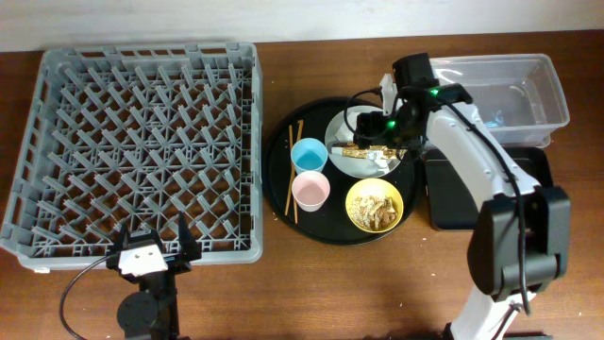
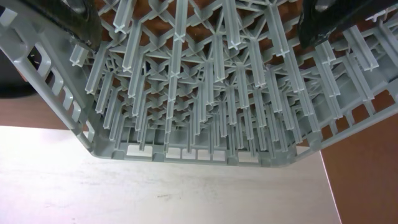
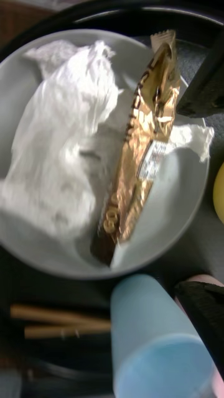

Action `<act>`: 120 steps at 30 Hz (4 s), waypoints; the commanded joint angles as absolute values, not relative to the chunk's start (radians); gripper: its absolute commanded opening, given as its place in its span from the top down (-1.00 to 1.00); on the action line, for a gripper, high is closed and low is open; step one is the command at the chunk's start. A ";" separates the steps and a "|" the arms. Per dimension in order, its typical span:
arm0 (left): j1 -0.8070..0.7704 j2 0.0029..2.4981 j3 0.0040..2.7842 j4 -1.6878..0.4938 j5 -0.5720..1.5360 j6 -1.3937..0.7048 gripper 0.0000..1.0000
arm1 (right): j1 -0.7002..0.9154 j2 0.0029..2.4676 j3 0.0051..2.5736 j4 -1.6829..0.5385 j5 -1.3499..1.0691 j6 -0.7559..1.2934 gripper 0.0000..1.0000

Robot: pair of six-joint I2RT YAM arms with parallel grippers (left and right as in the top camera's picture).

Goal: Sort waste into correct bins and load items into the dishwasher rack
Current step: 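Reach the right gripper to the white plate and grasp the wrapper and tissue, then carry the wrapper and tissue right and drop them into the clear bin, then grasp the yellow bowl rim with the right gripper and lift it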

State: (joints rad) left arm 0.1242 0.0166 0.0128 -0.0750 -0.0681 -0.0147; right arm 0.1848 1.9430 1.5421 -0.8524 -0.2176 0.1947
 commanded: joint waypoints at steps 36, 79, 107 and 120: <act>0.126 0.012 0.009 -0.076 -0.076 0.001 -0.99 | 0.294 2.164 1.705 -0.686 0.196 0.476 -0.97; 0.126 0.012 0.009 -0.076 -0.076 0.001 -0.99 | 0.161 1.982 1.979 -1.046 -0.189 -0.267 -0.76; 0.126 0.012 0.009 -0.076 -0.076 0.001 -0.99 | 0.078 2.125 2.203 -1.201 -0.131 0.044 0.92; 0.126 0.012 0.009 -0.076 -0.076 0.001 -0.99 | -0.181 2.151 2.078 -1.031 0.007 0.764 -0.72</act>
State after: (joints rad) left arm 0.1242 0.0166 0.0128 -0.0750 -0.0681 -0.0147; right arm -0.1921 2.1441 2.0838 -1.0489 0.0185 0.7052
